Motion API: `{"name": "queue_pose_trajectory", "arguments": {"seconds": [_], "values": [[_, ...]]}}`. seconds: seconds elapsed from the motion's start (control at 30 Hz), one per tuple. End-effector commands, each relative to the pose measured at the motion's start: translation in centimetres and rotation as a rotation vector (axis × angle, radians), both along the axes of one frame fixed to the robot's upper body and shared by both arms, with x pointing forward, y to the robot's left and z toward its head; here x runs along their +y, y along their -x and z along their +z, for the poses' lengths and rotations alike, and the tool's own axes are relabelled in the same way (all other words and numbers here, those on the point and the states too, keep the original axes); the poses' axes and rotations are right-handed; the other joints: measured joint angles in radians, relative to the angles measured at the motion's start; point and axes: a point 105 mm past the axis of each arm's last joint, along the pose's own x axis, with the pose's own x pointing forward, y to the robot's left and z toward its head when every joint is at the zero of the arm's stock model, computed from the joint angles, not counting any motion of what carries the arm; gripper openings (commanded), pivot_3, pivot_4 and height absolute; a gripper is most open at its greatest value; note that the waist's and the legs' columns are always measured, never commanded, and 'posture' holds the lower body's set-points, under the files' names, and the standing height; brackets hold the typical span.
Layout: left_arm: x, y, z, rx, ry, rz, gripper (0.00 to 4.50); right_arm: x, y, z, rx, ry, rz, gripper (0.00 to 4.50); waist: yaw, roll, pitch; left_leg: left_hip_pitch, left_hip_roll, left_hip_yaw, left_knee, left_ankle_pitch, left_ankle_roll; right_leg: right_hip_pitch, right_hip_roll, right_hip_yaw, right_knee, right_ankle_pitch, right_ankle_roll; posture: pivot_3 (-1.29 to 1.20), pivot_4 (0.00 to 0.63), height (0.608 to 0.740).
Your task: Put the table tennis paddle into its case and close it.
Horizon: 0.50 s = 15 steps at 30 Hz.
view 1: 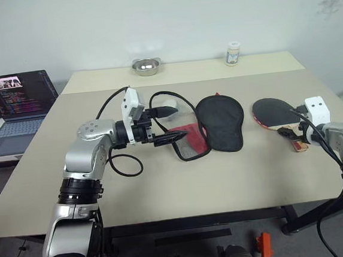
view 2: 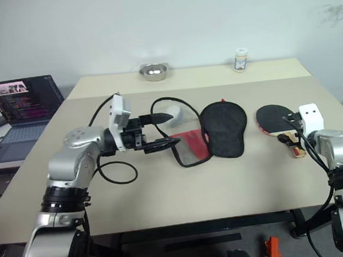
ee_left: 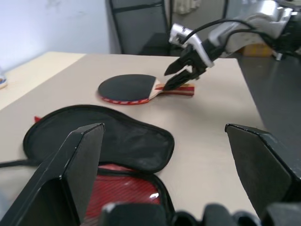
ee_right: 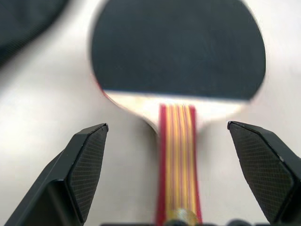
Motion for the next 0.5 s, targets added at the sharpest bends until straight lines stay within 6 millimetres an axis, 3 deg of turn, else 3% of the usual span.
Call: {"name": "queue_pose_trajectory", "arguments": {"seconds": [0.03, 0.5], "values": [[-0.4, 0.0, 1.1, -0.045, 0.010, -0.023, 4.50, -0.1, -0.9, 1.6, -0.054, 0.010, 0.000, 4.47, 0.000, 0.000, 0.000, 0.000, 0.000, 0.000, 0.000, 0.000, 0.000, 0.000, 0.000, 0.000, 0.000, 0.000, 0.000, 0.00, 0.150, 0.740], [0.6, -0.8, -0.1, -0.055, -0.014, 0.003, 4.50, 0.3, -2.5, -1.5, 0.006, -0.076, -0.045, 4.47, -0.001, 0.000, 0.000, 0.001, 0.000, 0.000, 0.000, 0.001, -0.001, 0.001, 0.000, 0.000, 0.000, 0.000, 0.000, 0.00, 0.150, 0.740]]}}
